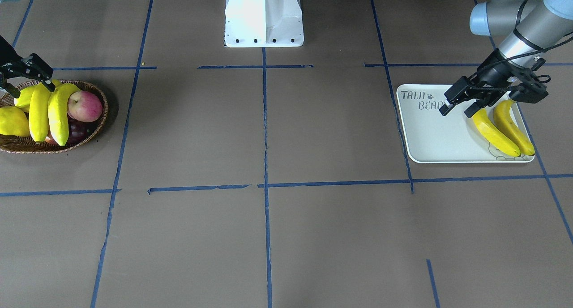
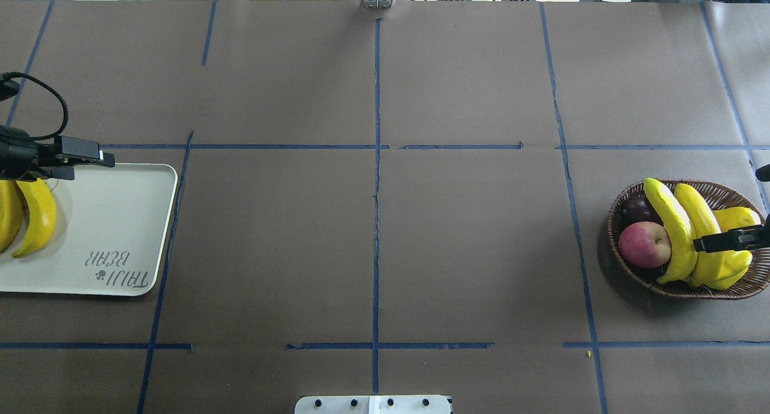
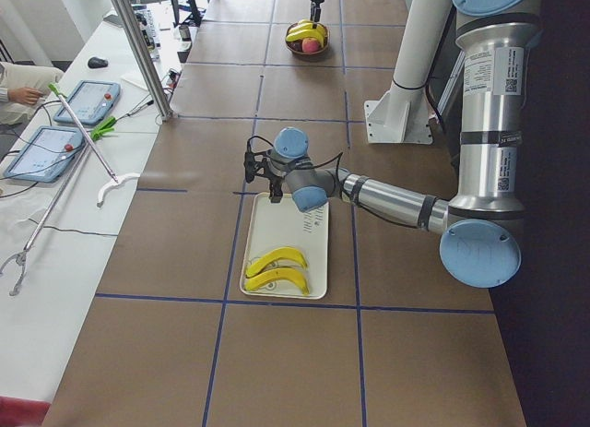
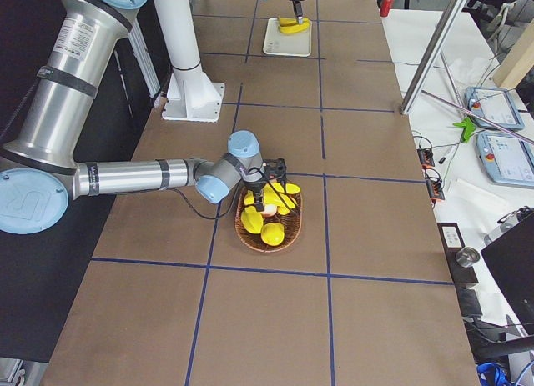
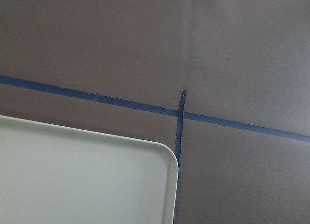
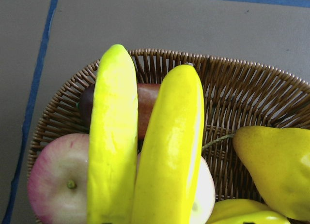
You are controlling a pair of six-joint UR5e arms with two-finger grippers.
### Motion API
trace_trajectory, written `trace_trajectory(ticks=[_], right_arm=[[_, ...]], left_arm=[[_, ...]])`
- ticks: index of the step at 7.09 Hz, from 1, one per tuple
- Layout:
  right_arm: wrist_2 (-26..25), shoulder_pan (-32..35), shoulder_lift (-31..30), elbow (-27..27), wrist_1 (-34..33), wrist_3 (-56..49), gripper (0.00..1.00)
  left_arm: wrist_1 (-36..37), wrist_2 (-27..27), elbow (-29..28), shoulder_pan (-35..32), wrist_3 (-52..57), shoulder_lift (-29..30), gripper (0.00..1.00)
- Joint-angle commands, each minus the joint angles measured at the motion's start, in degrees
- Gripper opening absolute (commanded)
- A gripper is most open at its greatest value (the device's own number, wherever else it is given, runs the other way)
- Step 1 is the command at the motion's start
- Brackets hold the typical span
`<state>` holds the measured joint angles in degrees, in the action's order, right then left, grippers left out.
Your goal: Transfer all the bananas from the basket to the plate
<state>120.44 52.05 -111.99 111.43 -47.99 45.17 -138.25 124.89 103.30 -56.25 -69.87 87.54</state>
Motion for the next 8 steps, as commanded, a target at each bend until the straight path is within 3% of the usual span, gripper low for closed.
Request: trace_trajectory(ticks=[1, 5, 6, 8], right_arm=[[-0.4, -1.0, -0.5, -0.2, 0.0, -0.3, 0.9], [-1.3, -2.6, -0.2, -0.8, -0.1, -0.3, 0.84], [-1.3, -2.6, -0.2, -0.7, -0.1, -0.4, 0.72], [-1.2, -2.6, 0.0, -0.7, -0.1, -0.4, 0.19]], left_arm=[[0.0, 0.0, -0.1, 0.0, 0.0, 0.0, 1.0], [0.0, 0.0, 0.0, 0.0, 0.0, -0.3, 1.0], [0.0, -0.1, 0.0, 0.0, 0.0, -0.4, 1.0], [0.0, 0.0, 0.1, 0.0, 0.0, -0.4, 1.0]])
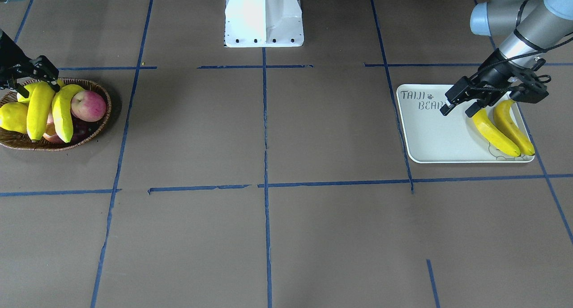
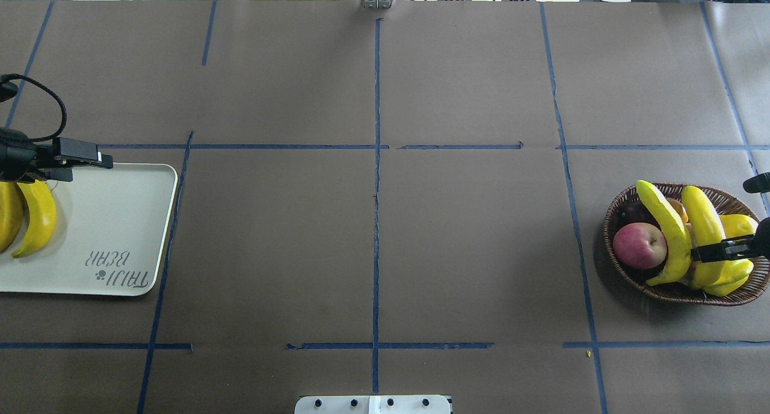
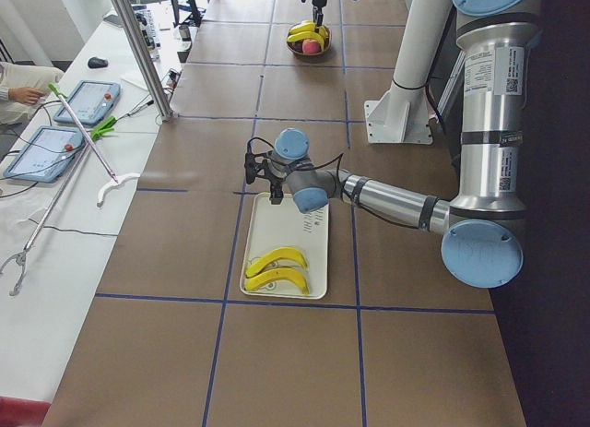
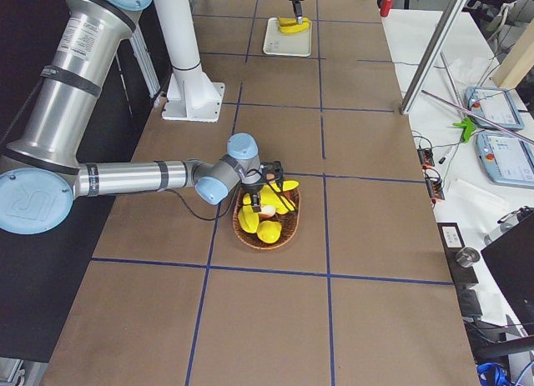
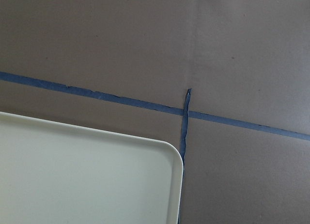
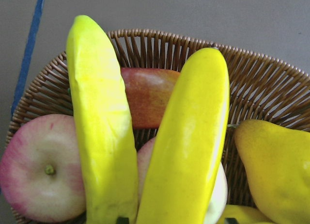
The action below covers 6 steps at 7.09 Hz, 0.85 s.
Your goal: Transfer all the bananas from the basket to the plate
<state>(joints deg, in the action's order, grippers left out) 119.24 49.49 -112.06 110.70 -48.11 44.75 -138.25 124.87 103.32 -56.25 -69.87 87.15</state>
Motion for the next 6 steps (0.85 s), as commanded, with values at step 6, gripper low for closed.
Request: trace_trajectory(ticks=[6], right_arm=[[6.4, 4.3, -0.1, 5.7, 0.1, -0.1, 0.02]], left_arm=[[0.0, 0.0, 0.0, 0.1, 0.0, 0.1, 1.0]])
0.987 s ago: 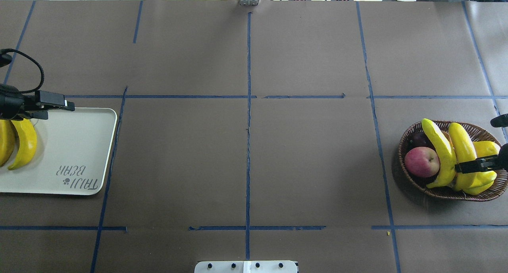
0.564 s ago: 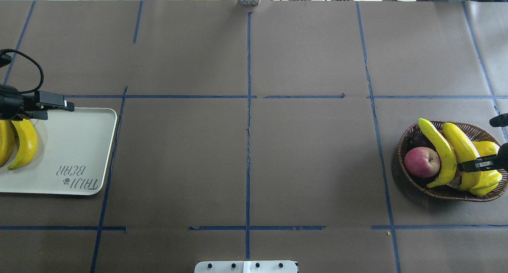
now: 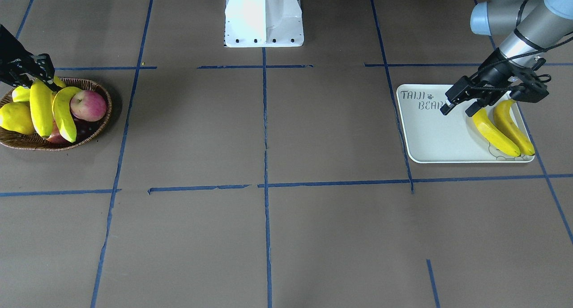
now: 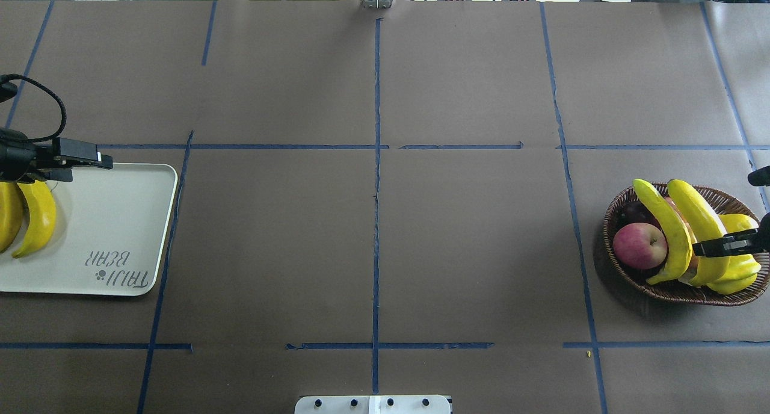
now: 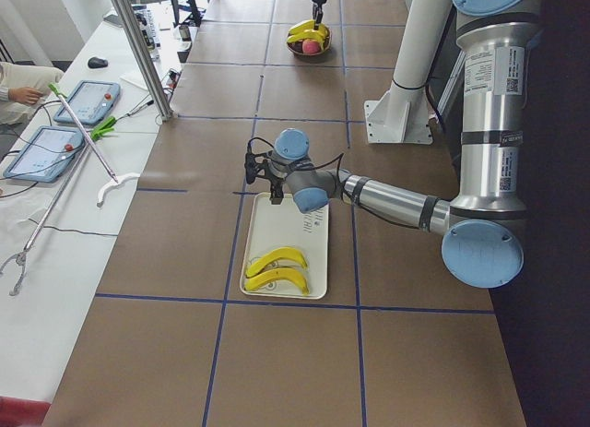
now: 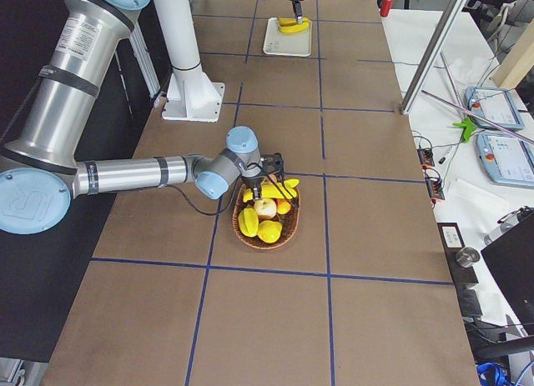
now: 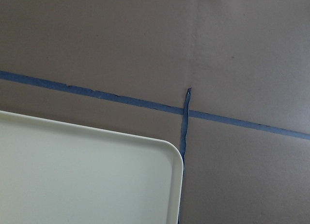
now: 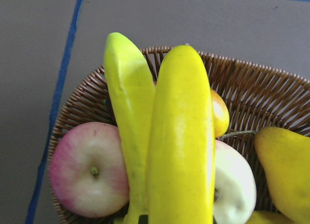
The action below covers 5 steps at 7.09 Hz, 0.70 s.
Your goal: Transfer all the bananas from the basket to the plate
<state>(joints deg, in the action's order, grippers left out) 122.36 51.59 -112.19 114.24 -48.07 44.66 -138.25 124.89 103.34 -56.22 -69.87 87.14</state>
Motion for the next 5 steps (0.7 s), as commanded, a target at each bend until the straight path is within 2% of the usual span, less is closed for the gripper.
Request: trace_trajectory(ticks=[1, 3, 4, 5], right_arm=[[4.8, 3.9, 0.5, 3.5, 0.2, 0.0, 0.01], [5.5, 4.0, 4.1, 4.2, 1.0, 1.0, 0.0], [5.5, 3.9, 8.1, 3.5, 0.8, 2.3, 0.0], [6.2, 2.7, 12.4, 3.0, 0.9, 8.1, 0.0]], left_arm=[[0.0, 0.2, -0.1, 0.1, -0.2, 0.4, 1.0], [-0.1, 0.4, 0.2, 0.1, -3.6, 1.4, 1.0], [-0.2, 0.6, 0.5, 0.1, -5.4, 2.8, 1.0], [-0.3, 0.7, 1.5, 0.6, -7.7, 5.0, 1.0]])
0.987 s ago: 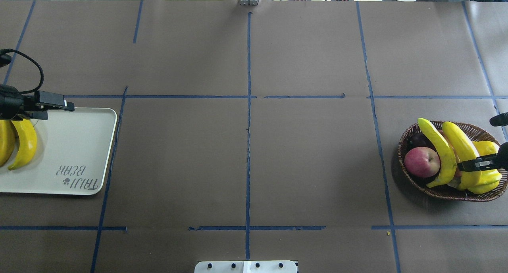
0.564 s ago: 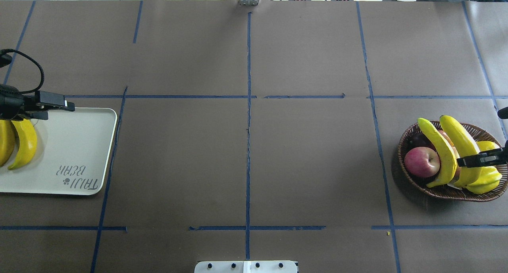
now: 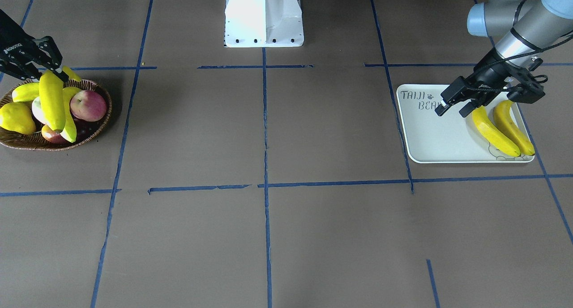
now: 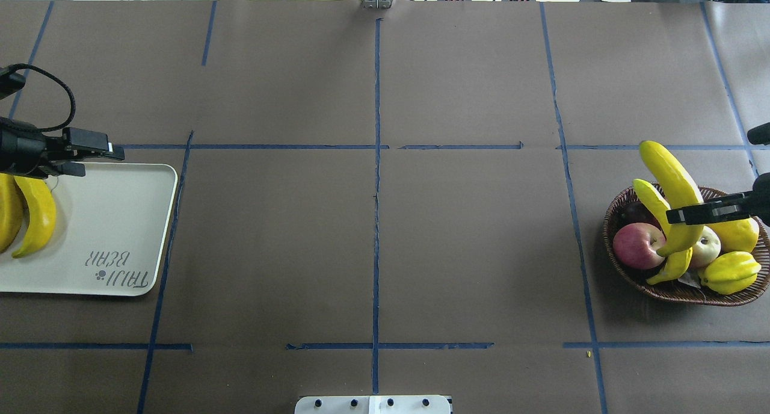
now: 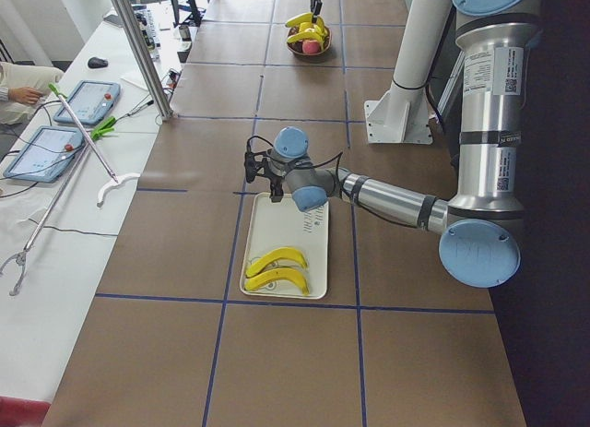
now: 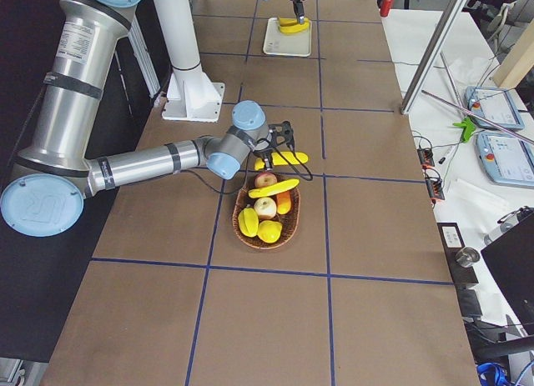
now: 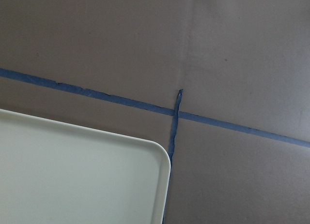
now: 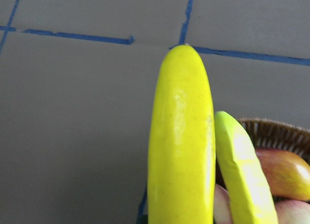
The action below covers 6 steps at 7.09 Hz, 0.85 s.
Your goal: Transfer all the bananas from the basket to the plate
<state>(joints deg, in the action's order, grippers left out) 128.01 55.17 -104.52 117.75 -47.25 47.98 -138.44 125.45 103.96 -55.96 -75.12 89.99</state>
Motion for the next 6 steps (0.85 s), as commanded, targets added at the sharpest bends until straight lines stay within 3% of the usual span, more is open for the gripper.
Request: trace_trajectory(ticks=[1, 3, 6], right_arm=[[0.4, -2.9, 8.8, -0.6, 0.1, 10.3, 0.0], [-0.4, -7.5, 17.6, -3.0, 0.1, 18.3, 0.0], [-11.9, -18.2, 28.2, -3.5, 0.2, 27.9, 0.0]], left_arm=[[-0.3, 0.1, 0.9, 2.3, -5.1, 5.9, 1.0], [-0.2, -0.5, 0.7, 8.9, -14.1, 13.4, 1.0], [-0.1, -0.5, 0.2, 11.2, -22.3, 19.3, 1.0]])
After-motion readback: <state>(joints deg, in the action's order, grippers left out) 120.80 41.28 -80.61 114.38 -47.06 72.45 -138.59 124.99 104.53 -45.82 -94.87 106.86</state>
